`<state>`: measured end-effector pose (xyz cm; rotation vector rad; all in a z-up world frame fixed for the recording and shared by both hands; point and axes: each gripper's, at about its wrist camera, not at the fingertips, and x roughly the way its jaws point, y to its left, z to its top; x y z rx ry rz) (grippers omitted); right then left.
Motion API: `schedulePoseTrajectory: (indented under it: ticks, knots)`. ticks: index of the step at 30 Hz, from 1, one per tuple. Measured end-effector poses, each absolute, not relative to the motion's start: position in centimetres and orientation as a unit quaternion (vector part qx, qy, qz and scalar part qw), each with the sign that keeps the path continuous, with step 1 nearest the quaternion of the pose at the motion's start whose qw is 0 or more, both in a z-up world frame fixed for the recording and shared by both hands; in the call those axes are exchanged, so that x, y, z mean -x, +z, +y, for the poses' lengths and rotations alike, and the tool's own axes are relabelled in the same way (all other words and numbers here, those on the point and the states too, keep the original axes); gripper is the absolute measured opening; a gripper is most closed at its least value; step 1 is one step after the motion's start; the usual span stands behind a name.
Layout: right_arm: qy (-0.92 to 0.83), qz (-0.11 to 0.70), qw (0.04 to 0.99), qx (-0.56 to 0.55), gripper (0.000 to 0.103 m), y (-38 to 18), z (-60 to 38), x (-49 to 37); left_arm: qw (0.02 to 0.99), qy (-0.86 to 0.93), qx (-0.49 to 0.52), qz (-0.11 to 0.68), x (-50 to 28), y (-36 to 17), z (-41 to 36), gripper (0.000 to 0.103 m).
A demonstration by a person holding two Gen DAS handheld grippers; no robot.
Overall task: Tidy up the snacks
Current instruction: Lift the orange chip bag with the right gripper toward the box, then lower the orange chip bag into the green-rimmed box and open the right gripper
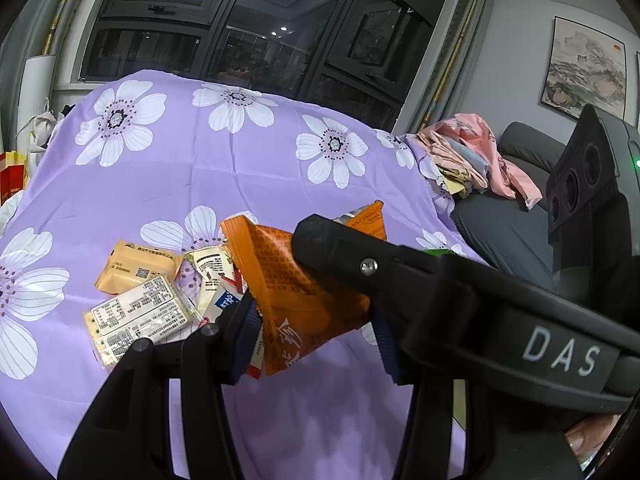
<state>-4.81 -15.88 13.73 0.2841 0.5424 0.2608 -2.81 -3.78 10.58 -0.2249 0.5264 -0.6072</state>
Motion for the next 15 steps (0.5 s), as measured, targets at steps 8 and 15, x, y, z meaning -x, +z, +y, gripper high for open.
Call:
schedulePoseTrajectory:
  ticks: [8,15]
  knots:
    - [0.114,0.267,0.945,-0.150,0.067,13.5,-17.1,5.3,0.910,-0.306,0.100,0.262,2.7,10.4,-4.9,0.050]
    - [0.097,0.254,0.950,-0.155,0.067,14.2,-18.4,5.9,0.908,-0.324,0.085,0.254,2.8,11.2,-6.7,0.050]
